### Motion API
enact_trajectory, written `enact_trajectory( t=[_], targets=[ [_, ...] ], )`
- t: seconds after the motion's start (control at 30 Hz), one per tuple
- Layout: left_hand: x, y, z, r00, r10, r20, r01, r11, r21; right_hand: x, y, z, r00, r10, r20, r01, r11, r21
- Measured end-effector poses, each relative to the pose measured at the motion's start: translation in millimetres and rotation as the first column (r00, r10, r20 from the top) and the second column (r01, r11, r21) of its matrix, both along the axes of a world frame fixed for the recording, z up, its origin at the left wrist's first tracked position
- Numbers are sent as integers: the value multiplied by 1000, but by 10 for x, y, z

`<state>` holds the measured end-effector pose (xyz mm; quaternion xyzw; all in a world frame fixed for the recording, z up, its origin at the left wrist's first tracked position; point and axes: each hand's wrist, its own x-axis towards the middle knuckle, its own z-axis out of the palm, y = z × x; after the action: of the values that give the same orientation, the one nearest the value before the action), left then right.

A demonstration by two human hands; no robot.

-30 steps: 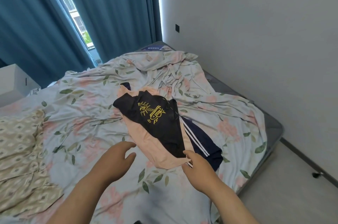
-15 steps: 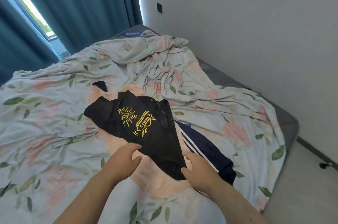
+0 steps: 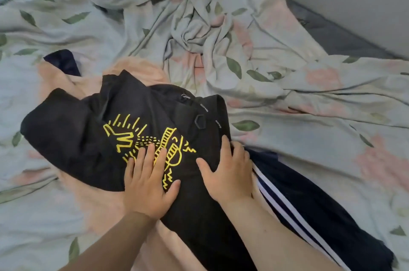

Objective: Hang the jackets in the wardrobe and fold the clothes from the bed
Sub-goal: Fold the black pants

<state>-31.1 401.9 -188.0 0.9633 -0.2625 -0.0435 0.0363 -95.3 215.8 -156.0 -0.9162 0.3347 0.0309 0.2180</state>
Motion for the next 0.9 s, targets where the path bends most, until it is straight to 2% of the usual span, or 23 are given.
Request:
enact_trajectory(
  t=[0.13, 0.33, 0.53, 0.77, 0.9],
  targets=[
    [26, 15, -112, 998, -12, 66, 14, 999, -30, -13, 60, -302, 993, -1, 115, 18, 989, -150],
    [0, -20, -57, 997, -15, 75, 17, 999, -31, 7, 41, -272, 993, -14, 117, 26, 995, -97],
    [-17, -43, -44, 997, -3, 79, 5, 1000, -23, -32, 31, -279, 976, -35, 215, 46, 998, -46],
    [-48, -50, -14, 992, 9, 124, -3, 999, -52, -52, 28, -227, 902, -190, 388, 174, 982, 76],
    [-78, -34, 17, 991, 8, 136, -2, 999, -44, -128, 95, -183, 890, -77, 450, 108, 993, -42]
  ],
)
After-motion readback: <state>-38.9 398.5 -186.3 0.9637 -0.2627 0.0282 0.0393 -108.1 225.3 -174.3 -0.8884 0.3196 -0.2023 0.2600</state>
